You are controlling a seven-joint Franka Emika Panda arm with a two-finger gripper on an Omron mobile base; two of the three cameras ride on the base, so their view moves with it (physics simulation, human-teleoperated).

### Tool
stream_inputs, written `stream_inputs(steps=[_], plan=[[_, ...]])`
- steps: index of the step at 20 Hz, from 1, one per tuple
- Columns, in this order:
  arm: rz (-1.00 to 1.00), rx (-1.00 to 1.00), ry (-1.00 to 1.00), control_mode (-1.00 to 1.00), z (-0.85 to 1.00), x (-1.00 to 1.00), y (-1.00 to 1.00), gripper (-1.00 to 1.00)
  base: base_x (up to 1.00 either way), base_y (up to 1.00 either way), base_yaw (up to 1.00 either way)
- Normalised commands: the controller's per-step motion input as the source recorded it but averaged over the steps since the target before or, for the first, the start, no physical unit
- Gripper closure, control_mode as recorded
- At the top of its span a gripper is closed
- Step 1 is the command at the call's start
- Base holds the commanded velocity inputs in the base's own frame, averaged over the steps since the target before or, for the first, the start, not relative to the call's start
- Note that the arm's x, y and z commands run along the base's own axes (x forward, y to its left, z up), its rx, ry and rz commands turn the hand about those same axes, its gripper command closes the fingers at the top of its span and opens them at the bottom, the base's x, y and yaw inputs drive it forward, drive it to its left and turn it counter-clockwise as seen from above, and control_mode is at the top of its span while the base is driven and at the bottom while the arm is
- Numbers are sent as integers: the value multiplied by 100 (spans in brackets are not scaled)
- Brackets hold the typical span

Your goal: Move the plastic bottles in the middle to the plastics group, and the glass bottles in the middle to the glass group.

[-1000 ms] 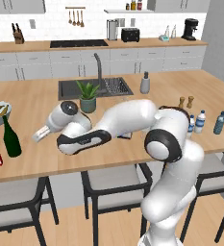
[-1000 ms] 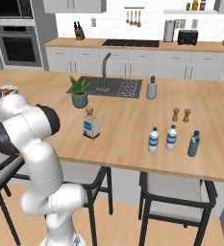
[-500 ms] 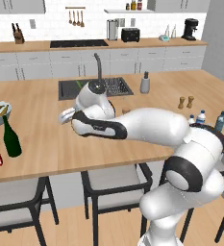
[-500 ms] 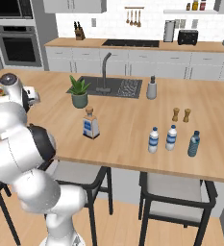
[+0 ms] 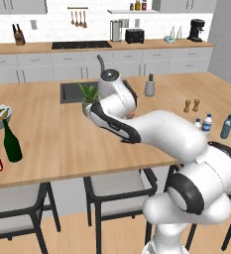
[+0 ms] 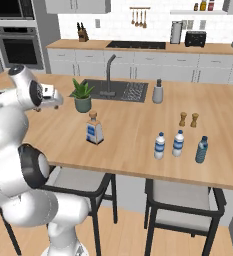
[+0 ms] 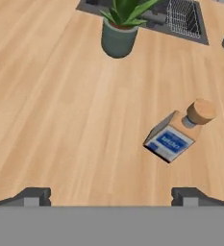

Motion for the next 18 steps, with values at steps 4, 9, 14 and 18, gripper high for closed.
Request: stream_inputs(steps=[4, 9, 14, 18], plan=[[-25, -7, 19, -100, 11, -1, -90, -100, 0, 0, 0], [-15, 17, 18, -100, 5, 5, -100, -100, 0, 0, 0], [-4, 11, 19, -100, -5, 41, -83, -100, 0, 0, 0], [0, -4, 19, -100, -6, 41, -7, -100, 0, 0, 0]])
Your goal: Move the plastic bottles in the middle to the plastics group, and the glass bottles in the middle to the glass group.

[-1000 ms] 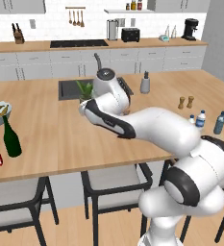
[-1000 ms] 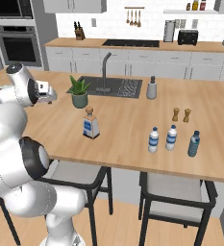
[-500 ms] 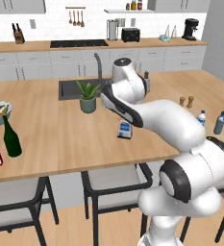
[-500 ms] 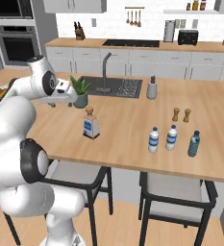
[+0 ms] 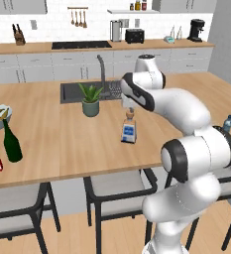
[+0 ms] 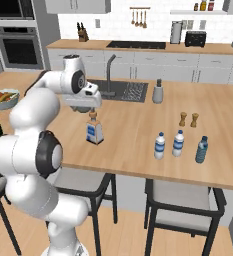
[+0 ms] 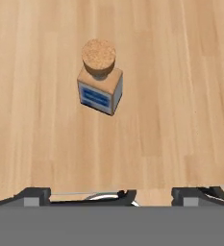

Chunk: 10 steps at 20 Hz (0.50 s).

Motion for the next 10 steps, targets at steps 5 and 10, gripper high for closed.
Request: stream_inputs(steps=[5, 10], plan=[[0, 0, 2, -100, -33, 22, 0, -100, 0, 0, 0], [0, 0, 0, -100, -30, 48, 0, -100, 0, 0, 0]])
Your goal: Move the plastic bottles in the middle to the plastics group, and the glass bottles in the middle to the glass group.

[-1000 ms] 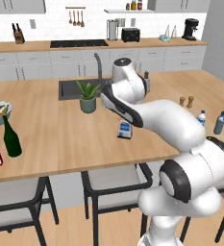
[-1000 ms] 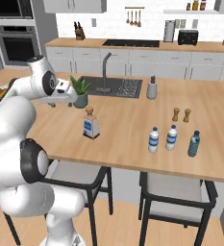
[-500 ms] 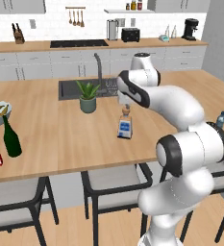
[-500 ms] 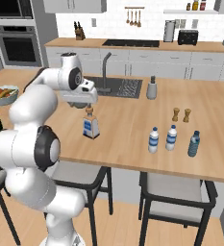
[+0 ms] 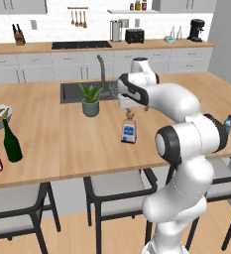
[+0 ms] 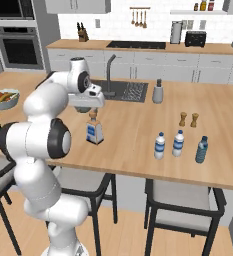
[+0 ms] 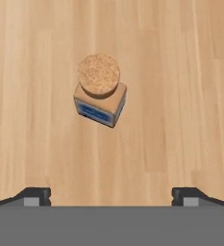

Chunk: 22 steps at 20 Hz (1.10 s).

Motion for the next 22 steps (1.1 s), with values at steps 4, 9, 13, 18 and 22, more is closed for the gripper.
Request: stream_inputs(steps=[4, 9, 13, 18, 22], plan=[[0, 1, 0, -100, -9, 49, 0, -100, 0, 0, 0], [1, 13, 0, -100, 0, 22, 0, -100, 0, 0, 0], [8, 8, 0, -100, 0, 12, 0, -100, 0, 0, 0], [2, -4, 6, -100, -1, 12, 0, -100, 0, 0, 0], [0, -1, 1, -100, -24, 29, 0, -100, 0, 0, 0]])
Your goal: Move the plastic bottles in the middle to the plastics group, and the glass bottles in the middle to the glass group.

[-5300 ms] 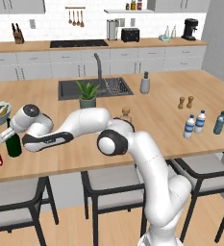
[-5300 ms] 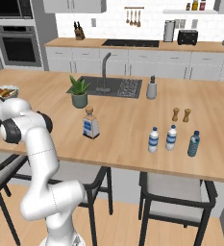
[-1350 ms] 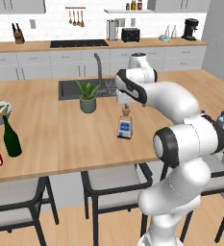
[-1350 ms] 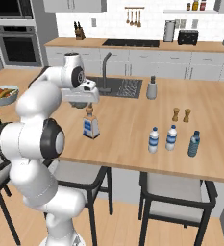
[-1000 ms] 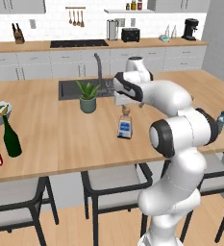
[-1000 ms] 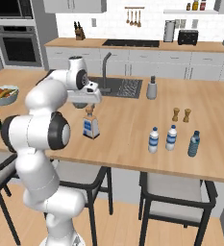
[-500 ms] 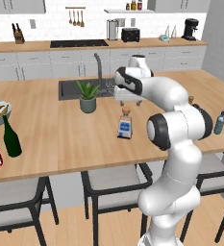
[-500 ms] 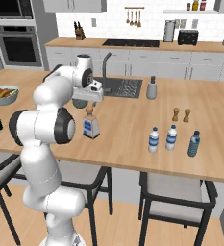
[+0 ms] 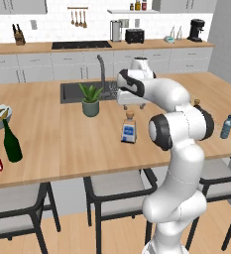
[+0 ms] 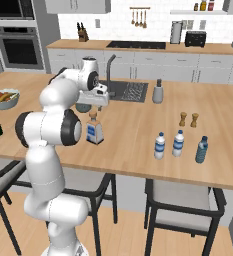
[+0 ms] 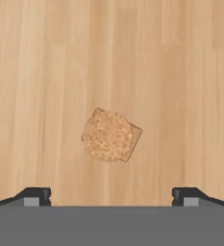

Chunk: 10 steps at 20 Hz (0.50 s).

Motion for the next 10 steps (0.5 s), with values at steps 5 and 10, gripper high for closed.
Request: stream_inputs(steps=[5, 10], plan=[[0, 0, 0, -100, -34, 29, 0, -100, 0, 0, 0], [0, 0, -4, -100, -23, 11, 0, -100, 0, 0, 0]])
